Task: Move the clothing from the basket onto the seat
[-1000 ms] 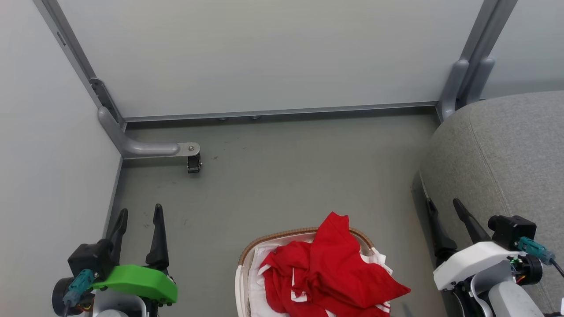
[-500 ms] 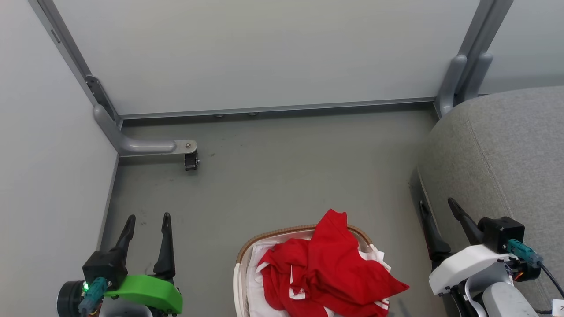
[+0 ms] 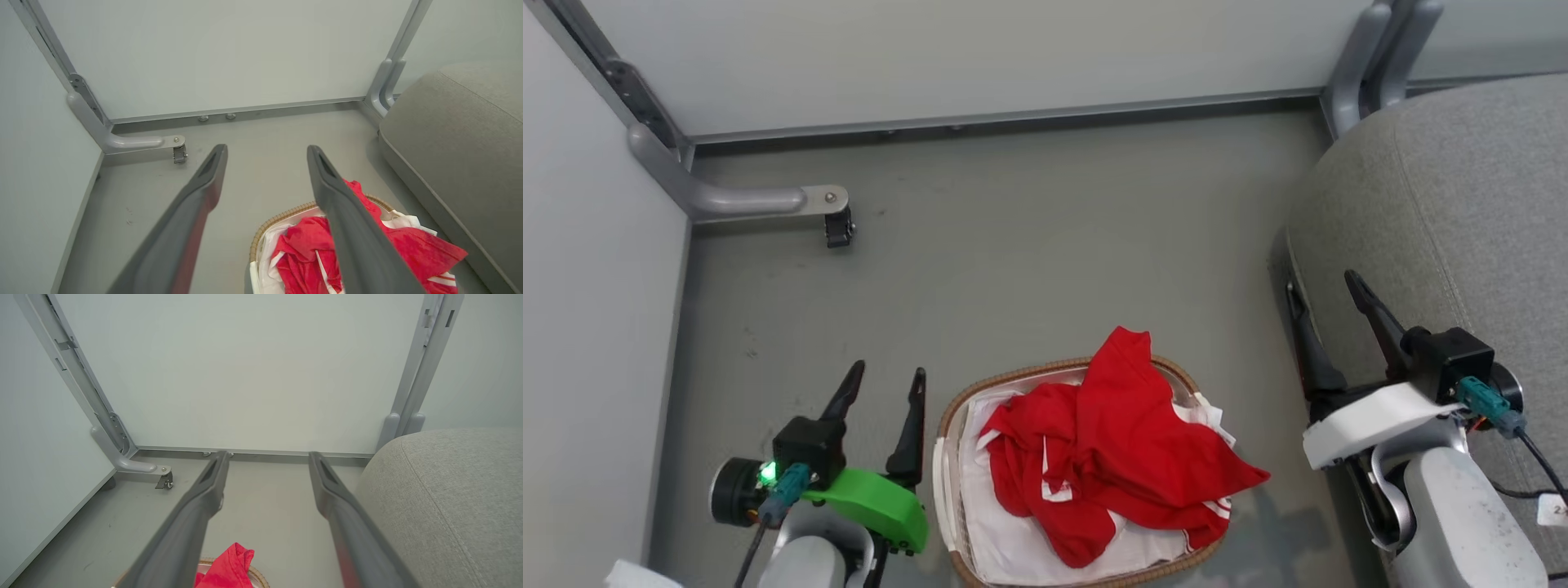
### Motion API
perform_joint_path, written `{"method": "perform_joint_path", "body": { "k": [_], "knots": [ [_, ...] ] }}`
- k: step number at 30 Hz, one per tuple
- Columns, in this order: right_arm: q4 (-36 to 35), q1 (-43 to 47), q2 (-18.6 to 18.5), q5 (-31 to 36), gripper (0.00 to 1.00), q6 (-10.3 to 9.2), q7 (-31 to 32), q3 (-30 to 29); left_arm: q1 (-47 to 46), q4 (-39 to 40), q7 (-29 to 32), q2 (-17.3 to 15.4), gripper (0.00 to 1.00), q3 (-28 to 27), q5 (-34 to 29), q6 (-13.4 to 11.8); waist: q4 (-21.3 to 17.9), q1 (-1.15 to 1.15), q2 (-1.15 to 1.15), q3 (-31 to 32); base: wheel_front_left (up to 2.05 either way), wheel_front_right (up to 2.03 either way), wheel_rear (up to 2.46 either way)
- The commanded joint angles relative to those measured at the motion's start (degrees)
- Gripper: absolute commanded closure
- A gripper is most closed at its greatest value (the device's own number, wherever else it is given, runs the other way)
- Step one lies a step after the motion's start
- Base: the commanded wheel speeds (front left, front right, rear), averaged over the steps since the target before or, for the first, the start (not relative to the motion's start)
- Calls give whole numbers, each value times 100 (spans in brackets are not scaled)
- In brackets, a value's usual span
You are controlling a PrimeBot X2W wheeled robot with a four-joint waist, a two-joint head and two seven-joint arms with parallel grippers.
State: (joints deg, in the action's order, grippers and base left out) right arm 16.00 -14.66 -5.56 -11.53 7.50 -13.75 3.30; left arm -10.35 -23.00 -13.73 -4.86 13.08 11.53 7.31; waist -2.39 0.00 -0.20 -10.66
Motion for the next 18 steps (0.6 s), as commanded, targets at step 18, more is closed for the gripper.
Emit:
{"method": "perform_joint_path", "body": {
  "k": [18],
  "knots": [
    [-739, -1352, 226, 470, 0, -3, -150, 318, -2375, -1822, -141, -175, 0, 2257, 848, 22, -917, 0, 20, -2754, 0, 0, 0]
  ]
}}
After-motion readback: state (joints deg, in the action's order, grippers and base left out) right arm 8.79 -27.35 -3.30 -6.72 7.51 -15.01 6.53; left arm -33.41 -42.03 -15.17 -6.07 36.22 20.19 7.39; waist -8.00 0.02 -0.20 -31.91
